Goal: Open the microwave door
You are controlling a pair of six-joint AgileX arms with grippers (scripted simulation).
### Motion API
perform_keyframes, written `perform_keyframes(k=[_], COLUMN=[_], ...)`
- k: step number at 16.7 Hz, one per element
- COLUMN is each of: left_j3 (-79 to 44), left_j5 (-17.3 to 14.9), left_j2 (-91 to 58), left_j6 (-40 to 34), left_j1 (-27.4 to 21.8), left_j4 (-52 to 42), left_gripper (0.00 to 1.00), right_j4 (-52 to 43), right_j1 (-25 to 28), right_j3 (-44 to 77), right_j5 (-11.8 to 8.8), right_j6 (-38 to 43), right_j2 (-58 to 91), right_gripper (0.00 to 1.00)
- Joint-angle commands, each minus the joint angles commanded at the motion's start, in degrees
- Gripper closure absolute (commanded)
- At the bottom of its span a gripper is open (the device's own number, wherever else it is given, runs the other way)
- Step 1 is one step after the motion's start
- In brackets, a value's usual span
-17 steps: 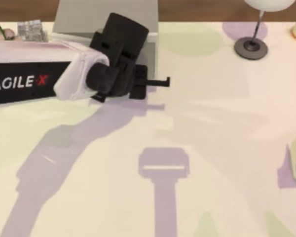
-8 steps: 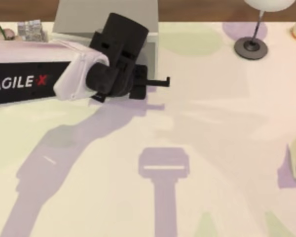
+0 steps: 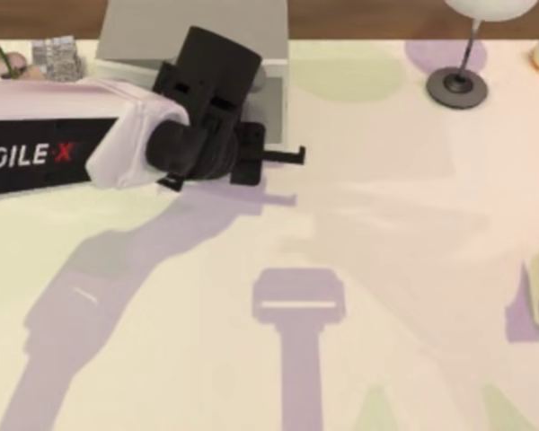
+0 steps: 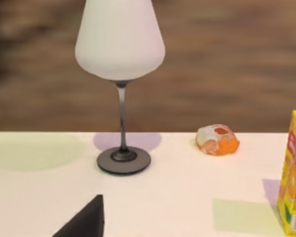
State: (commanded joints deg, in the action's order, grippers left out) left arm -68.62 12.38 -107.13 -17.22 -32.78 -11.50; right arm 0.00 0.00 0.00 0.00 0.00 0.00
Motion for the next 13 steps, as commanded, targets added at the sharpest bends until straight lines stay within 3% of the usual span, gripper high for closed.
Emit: perform_keyframes(k=[13], left_j3=[1.2], left_j5=[-0.7], left_j2=[0.4], left_j6=[1.1], left_j1=[0.3], left_j4=[0.3], left_gripper=[1.00], right_j4=[0.0], right_j1=[0.0], right_j3=[0.0], right_j5=[0.0], right_j6=[0.0], right_j2=[0.0], right_gripper=[0.00])
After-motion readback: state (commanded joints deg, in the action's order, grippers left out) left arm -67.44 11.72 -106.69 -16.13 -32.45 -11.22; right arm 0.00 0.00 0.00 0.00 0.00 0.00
